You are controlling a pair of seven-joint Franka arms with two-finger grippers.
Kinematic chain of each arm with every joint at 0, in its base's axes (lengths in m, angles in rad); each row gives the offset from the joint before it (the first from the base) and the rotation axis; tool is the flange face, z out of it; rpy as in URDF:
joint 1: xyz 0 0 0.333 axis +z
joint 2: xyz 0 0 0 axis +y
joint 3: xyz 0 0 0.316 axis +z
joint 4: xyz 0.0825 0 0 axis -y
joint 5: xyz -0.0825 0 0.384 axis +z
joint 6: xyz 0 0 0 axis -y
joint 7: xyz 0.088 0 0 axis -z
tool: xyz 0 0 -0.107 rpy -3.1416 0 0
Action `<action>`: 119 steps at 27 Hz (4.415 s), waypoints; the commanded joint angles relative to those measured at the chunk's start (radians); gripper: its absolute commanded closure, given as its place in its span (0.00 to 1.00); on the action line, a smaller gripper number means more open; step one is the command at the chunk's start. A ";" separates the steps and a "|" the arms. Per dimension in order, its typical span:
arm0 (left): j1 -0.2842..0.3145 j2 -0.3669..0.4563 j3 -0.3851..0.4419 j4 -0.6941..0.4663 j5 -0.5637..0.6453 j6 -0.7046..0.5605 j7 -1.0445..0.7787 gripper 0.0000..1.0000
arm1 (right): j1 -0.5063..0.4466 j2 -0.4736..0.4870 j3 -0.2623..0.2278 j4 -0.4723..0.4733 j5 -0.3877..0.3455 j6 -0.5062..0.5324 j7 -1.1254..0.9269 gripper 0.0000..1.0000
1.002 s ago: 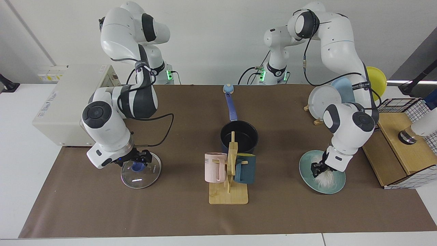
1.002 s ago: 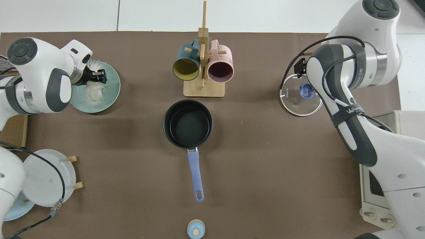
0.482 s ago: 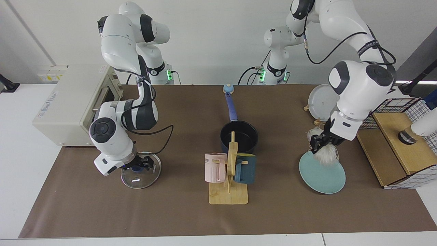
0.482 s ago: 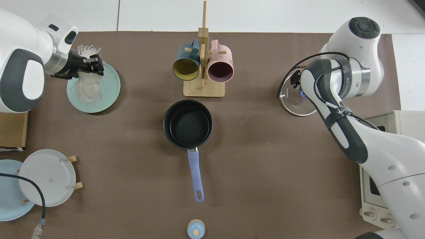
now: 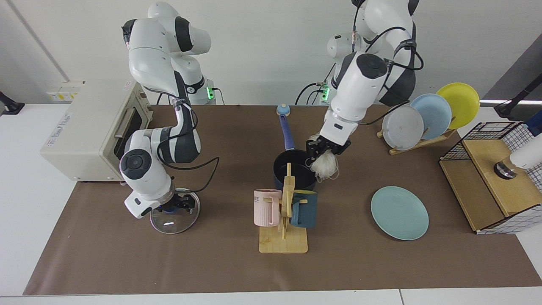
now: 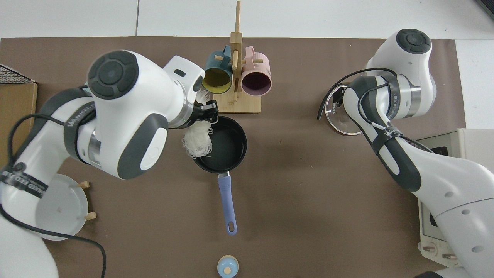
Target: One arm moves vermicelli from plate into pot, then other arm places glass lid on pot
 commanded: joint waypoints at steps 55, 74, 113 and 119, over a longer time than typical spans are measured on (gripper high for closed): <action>0.050 -0.107 0.296 0.094 0.034 -0.235 0.312 0.00 | -0.017 -0.074 0.003 -0.073 0.005 -0.030 -0.068 1.00; 0.122 -0.239 0.445 -0.021 -0.078 -0.280 0.682 0.01 | 0.139 -0.296 0.007 -0.050 0.019 -0.257 0.118 1.00; -0.030 -0.308 0.589 -0.076 -0.100 -0.243 0.679 0.00 | 0.555 0.055 -0.003 0.361 0.080 -0.225 0.640 1.00; -0.036 -0.308 0.568 -0.075 -0.101 -0.245 0.679 0.00 | 0.558 0.056 0.007 0.366 0.084 -0.229 0.640 1.00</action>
